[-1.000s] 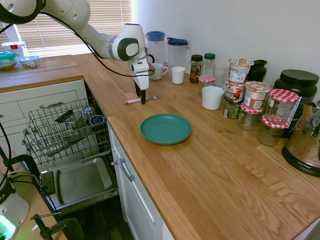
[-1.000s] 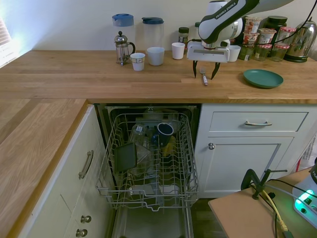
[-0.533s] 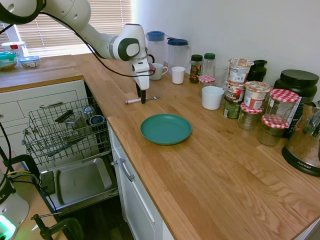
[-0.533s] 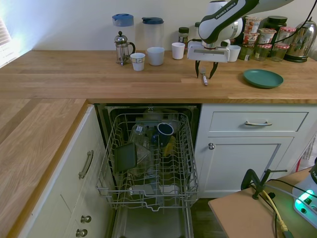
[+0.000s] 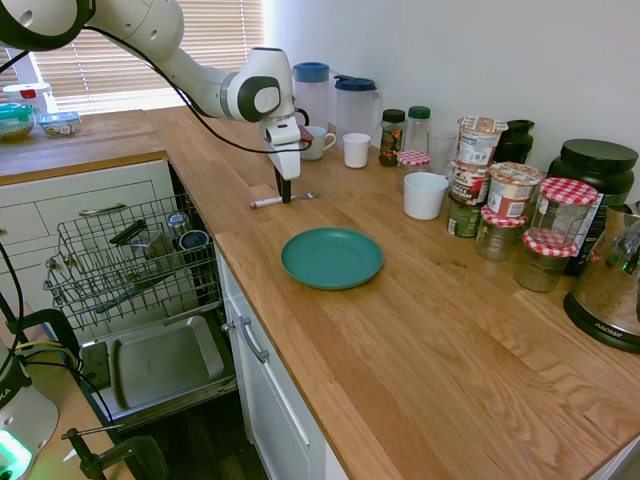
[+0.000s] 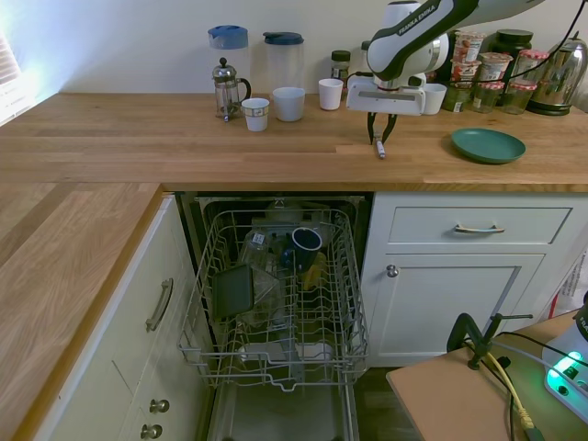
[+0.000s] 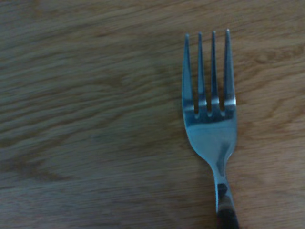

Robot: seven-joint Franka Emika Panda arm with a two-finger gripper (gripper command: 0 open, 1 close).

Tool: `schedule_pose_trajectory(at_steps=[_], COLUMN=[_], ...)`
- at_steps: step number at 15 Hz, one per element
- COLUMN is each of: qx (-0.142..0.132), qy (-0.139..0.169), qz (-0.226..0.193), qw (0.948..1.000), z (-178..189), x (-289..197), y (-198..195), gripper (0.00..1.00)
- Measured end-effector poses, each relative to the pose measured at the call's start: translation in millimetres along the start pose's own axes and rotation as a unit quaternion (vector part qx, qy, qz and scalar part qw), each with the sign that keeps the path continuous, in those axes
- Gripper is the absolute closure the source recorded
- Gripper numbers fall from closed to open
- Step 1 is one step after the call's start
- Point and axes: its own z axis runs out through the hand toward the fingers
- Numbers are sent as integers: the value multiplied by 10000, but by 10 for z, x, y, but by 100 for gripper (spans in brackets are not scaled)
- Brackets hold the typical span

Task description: Put the fork in the dishwasher

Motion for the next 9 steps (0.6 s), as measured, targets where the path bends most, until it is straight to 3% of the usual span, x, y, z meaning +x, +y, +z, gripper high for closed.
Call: schedule_pose_trajectory(at_steps=[4, 9], qx=[45, 424], qy=[-4, 64], qz=[-30, 35], qw=[10000, 9991], z=[-15, -237], x=[-21, 23], y=[-20, -35], gripper=[100, 100])
